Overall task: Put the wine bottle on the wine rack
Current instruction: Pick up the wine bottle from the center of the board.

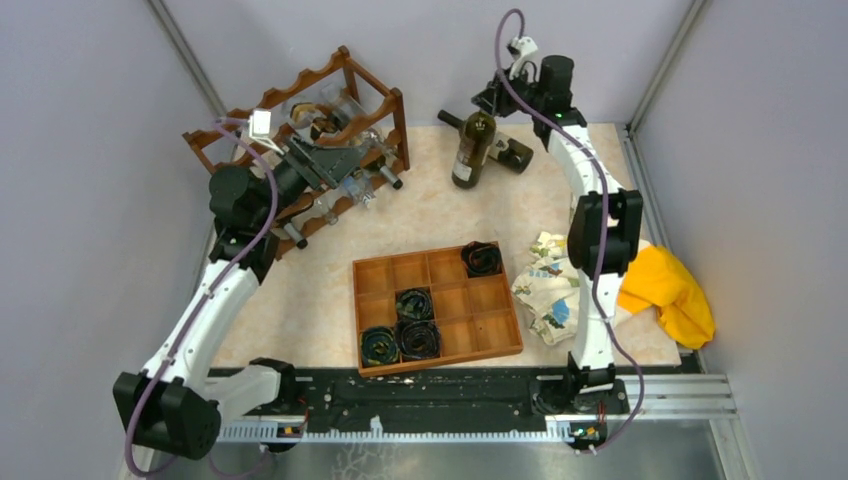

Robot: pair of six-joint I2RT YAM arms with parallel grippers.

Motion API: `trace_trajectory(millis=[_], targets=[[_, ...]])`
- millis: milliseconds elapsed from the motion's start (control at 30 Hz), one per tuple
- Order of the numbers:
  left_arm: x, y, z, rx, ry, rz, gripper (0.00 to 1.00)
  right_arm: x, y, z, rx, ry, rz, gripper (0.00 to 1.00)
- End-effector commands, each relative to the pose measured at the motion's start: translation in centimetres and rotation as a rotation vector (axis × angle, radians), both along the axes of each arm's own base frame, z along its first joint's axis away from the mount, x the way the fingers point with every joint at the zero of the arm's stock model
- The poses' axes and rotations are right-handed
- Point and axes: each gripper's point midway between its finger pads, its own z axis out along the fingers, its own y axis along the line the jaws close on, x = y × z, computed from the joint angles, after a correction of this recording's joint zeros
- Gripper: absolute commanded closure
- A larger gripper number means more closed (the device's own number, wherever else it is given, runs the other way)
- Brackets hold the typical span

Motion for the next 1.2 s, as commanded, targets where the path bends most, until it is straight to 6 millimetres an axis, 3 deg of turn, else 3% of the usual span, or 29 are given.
trace_trajectory(millis=[0,133,233,500,833,967,1167], targets=[[-0.7,-3.4,0.0,0.133,-0.102,-0.133,0.04,-3.8,-2.5,15.8,0.242,-0.2,0.015,1.0],[-0.8,-7.7,-1.0,0.323,-0.22,-0.133,0.02,-5.7,-2.8,17.4,0.345,-0.13,0.044,1.0],[-0.8,-10.1,-3.4,0.466,-0.312,-0.154,0.01,-7.8,-2.7,17.7,0.425,-0.057,0.088,1.0],[0.5,-11.2,-10.4,0.72,-0.559,-0.156,0.01,-14.2,-1.4,16.6,0.518,0.074,0.24,1.0],[-0.5,-13.6,-13.4,0.584,-0.504,-0.299,0.01,-20.1,-0.1,11.2,0.552,0.204,0.272,1.0],[-0.5,-14.5,-15.4,0.543,-0.431,-0.343,0.01,-20.9,0.1,9.9,0.558,0.234,0.264,1.0],[-0.6,-16.4,-18.0,0.527,-0.312,-0.409,0.01,-20.9,0.1,9.4,0.558,0.235,0.256,1.0]])
